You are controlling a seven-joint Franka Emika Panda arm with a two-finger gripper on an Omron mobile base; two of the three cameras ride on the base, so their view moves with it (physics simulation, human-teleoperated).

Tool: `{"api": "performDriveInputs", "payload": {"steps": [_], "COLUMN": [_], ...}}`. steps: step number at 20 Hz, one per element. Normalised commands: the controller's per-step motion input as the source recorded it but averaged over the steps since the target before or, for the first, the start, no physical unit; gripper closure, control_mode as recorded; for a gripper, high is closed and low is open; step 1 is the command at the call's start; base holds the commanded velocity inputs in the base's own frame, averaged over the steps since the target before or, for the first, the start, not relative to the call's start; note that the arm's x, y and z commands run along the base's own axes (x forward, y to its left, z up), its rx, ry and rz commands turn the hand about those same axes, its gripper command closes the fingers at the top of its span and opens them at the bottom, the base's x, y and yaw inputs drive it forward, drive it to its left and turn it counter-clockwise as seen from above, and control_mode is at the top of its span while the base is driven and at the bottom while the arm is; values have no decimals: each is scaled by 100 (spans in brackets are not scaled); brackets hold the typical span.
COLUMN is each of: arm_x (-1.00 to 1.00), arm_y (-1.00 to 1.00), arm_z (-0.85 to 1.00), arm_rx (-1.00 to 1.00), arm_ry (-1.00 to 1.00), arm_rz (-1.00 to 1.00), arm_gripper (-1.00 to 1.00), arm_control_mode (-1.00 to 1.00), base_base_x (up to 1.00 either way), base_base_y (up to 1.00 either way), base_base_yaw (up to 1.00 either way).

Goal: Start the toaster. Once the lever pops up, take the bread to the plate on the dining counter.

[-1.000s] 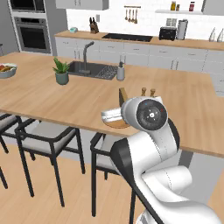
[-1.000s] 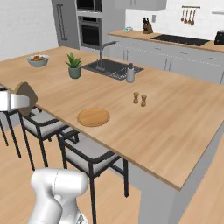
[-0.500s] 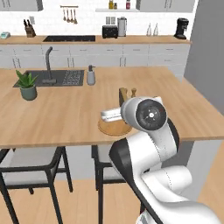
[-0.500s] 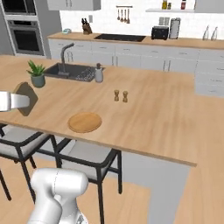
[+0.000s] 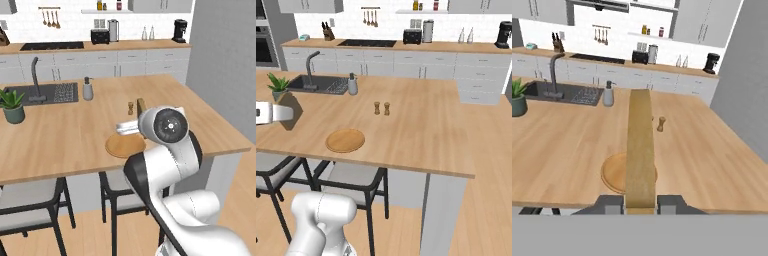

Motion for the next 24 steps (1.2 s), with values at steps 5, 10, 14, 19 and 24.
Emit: {"api": "performDriveInputs", "payload": {"steps": [5,10,14,19,24], "arm_x": [63,98,100,86,49], "arm_y": [-9,-19,-11,8,3], "arm_z": [-12,-49,-89,-90,-56], "arm_rx": [-15,-41,-45,-35,-12], "arm_ry": [22,39,37,27,9], "arm_rz": [-16,-30,-24,-7,1], "arm_gripper": [100,100,100,100,100], "arm_control_mode": [-100,-100,-100,-100,-100], "base_base_x": [0,0,0,0,0], "base_base_y": [0,0,0,0,0], "base_base_yaw": [0,0,0,0,0]}}
